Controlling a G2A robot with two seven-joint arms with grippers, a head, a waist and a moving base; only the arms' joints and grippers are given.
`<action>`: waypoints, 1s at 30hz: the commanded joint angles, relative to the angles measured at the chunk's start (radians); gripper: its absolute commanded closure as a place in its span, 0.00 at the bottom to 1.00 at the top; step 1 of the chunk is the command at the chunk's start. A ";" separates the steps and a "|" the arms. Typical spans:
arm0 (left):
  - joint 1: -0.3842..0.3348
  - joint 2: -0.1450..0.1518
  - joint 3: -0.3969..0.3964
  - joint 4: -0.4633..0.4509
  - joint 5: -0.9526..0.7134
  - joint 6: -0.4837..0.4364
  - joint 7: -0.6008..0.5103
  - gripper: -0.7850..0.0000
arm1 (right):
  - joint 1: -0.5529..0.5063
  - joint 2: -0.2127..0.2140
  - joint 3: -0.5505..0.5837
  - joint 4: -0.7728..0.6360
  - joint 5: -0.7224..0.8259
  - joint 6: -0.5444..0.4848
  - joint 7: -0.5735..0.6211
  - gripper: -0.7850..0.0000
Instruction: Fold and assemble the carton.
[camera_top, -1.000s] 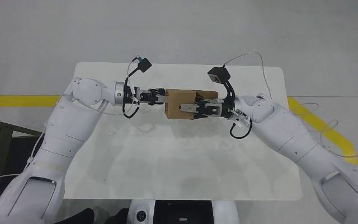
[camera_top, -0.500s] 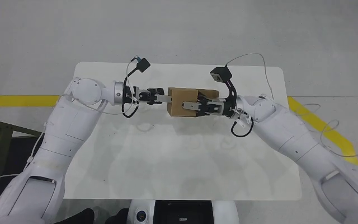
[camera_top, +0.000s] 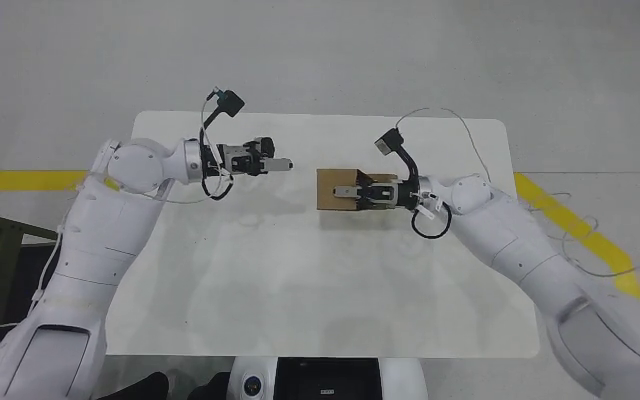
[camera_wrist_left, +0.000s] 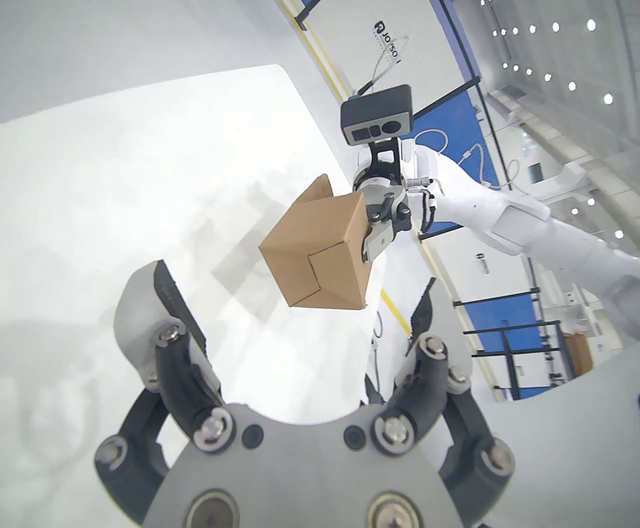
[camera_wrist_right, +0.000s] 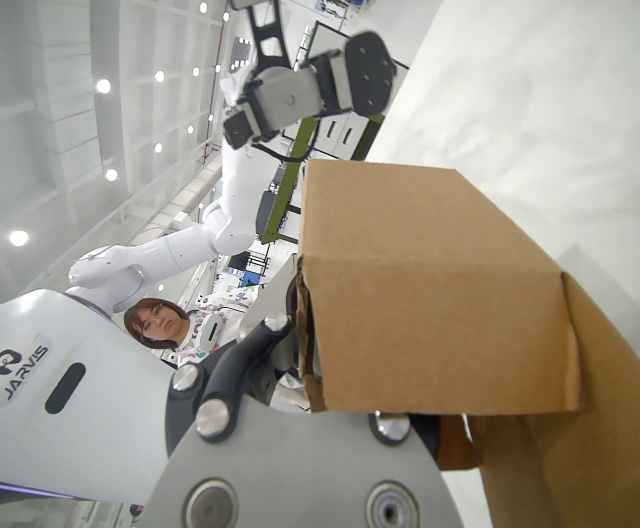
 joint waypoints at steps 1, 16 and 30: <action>0.018 0.006 -0.014 -0.028 0.077 -0.036 0.038 0.00 | 0.004 -0.018 -0.008 0.024 -0.024 0.024 -0.004 1.00; 0.160 0.043 -0.091 -0.175 0.553 -0.262 0.274 0.00 | 0.023 -0.161 -0.025 0.194 -0.073 0.102 -0.036 0.96; 0.181 0.048 -0.057 -0.173 0.784 -0.367 0.397 0.00 | 0.032 -0.223 0.022 0.318 -0.064 0.078 0.085 0.00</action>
